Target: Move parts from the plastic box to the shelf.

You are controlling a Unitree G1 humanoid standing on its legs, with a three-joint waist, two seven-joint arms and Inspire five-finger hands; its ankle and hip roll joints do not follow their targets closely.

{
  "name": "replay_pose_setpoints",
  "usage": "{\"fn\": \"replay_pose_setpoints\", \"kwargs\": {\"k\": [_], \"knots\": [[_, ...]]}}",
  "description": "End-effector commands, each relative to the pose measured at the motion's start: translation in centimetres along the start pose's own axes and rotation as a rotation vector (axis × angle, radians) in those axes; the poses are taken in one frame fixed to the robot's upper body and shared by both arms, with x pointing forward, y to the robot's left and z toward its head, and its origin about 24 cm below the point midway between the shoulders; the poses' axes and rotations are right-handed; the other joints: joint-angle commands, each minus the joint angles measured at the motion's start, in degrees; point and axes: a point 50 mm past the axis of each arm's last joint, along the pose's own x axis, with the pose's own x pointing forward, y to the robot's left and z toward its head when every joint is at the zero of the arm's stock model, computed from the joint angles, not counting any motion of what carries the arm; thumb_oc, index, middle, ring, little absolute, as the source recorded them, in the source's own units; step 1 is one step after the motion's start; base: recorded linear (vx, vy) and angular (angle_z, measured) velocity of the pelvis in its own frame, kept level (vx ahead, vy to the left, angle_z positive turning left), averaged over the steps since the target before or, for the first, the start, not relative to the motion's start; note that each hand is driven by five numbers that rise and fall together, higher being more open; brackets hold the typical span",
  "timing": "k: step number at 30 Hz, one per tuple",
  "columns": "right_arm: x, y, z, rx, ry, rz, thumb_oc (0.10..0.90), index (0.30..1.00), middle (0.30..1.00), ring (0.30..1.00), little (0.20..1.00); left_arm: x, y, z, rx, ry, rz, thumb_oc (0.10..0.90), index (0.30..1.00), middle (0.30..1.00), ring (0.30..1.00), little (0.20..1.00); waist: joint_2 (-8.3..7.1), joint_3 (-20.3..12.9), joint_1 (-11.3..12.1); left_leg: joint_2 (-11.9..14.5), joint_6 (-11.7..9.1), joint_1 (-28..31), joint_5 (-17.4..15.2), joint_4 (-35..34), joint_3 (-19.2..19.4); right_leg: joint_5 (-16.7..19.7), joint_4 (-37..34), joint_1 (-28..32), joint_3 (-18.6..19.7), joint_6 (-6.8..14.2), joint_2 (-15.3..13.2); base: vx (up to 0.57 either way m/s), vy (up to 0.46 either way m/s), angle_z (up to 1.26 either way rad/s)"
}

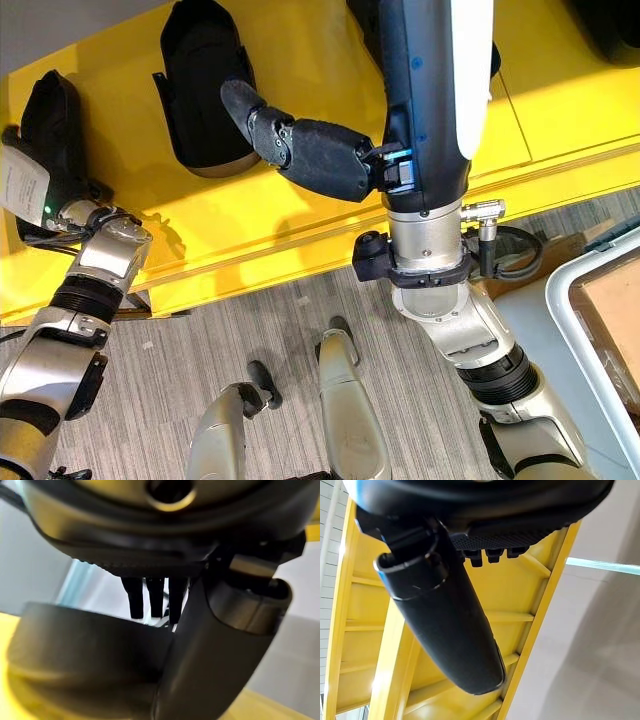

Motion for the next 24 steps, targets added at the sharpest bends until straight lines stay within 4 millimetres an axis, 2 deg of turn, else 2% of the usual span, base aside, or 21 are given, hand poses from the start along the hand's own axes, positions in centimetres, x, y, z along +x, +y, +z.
{"fn": "replay_pose_setpoints", "kwargs": {"k": [1, 7, 10, 11, 12, 15, 17, 21, 24], "knots": [[2.5, -1.5, 4.1, 0.088, -0.272, -0.113, 0.900, 1.000, 1.000, 1.000, 1.000, 4.4, 5.6, 4.3, -0.040, -0.230, 0.269, 0.900, 1.000, 1.000, 1.000, 1.000, -0.63, -0.86, -0.36, -2.50, 5.05, -0.25, -1.43, -0.30, -0.71, -4.91, -1.52, 4.46, -3.90, -2.64, -3.11, 0.04, 0.035, -0.03], [2.4, -1.5, 4.2, 0.085, -0.272, -0.109, 0.900, 1.000, 1.000, 1.000, 1.000, 4.3, 6.1, 4.7, -0.108, -0.276, 0.323, 0.900, 1.000, 1.000, 1.000, 1.000, -0.29, -0.87, -0.78, -2.58, 5.01, 0.86, -1.35, -1.06, -0.28, -4.81, -2.14, 5.22, -3.63, -2.55, -3.36, 0.02, 0.016, -0.01], [2.1, -1.6, 4.2, 0.078, -0.264, -0.129, 0.900, 1.000, 1.000, 1.000, 1.000, 3.5, 7.3, 6.7, -0.202, -0.371, 0.405, 0.900, 1.000, 1.000, 1.000, 1.000, -0.79, -0.99, -0.62, -2.71, 5.22, 0.72, -2.01, -0.52, -0.78, -5.16, -1.85, 5.44, -3.69, -2.71, -2.98, 0.02, -0.054, 0.05], [2.0, -1.6, 4.2, 0.078, -0.264, -0.131, 0.900, 1.000, 1.000, 1.000, 1.000, 3.5, 7.4, 6.8, -0.208, -0.372, 0.411, 0.900, 1.000, 1.000, 1.000, 1.000, -0.80, -1.04, -0.61, -2.73, 5.22, 0.74, -2.01, -0.54, -0.80, -5.18, -1.83, 5.45, -3.70, -2.71, -2.96, -0.08, -0.081, 0.05], [1.8, -1.7, 4.2, 0.070, -0.263, -0.145, 0.900, 1.000, 1.000, 1.000, 1.000, 3.0, 8.5, 7.5, -0.271, -0.427, 0.481, 0.900, 1.000, 1.000, 1.000, 1.000, -1.03, -0.85, -0.25, -2.36, 5.49, 0.05, -0.29, -1.21, -0.25, -3.62, -2.31, 4.84, -4.16, -2.99, -2.73, -0.09, -0.083, 0.02], [1.6, -1.7, 4.3, 0.060, -0.263, -0.156, 0.900, 1.000, 1.000, 1.000, 1.000, 2.3, 9.5, 8.2, -0.322, -0.486, 0.533, 0.900, 1.000, 1.000, 1.000, 1.000, -1.20, -0.85, 0.11, -2.36, 5.25, 0.16, 0.16, -1.99, -0.46, -3.32, -2.94, 5.00, -4.41, -2.95, -2.76, -0.03, -0.053, 0.08], [1.4, -1.7, 4.3, 0.055, -0.260, -0.181, 0.900, 1.000, 1.000, 1.000, 1.000, 1.0, 11.2, 9.3, -0.424, -0.602, 0.602, 0.900, 1.000, 1.000, 1.000, 1.000, -1.53, -0.85, 0.57, -2.45, 5.48, 0.26, -0.51, -1.70, -0.54, -3.54, -3.14, 5.49, -4.67, -2.91, -2.85, 0.01, -0.081, 0.02], [0.9, -1.8, 4.3, 0.050, -0.252, -0.205, 0.900, 1.000, 1.000, 1.000, 1.000, -0.8, 13.0, 10.9, -0.393, -0.808, 0.680, 0.900, 1.000, 1.000, 1.000, 1.000, -1.77, -1.17, 0.86, -2.67, 5.60, 0.52, -0.94, -1.77, -1.02, -3.70, -3.27, 6.22, -4.87, -2.84, -2.69, 0.03, -0.065, 0.05], [0.2, -2.0, 4.4, 0.000, -0.259, -0.244, 0.900, 1.000, 1.000, 1.000, 1.000, -3.3, 13.2, 10.7, -0.444, -1.015, 0.572, 0.900, 1.000, 1.000, 1.000, 1.000, -1.88, -1.48, 1.90, -3.09, 5.60, 1.01, -1.04, -2.43, -1.80, -3.83, -3.76, 7.04, -5.76, -2.77, -3.05, 0.03, -0.071, 0.11]]}}
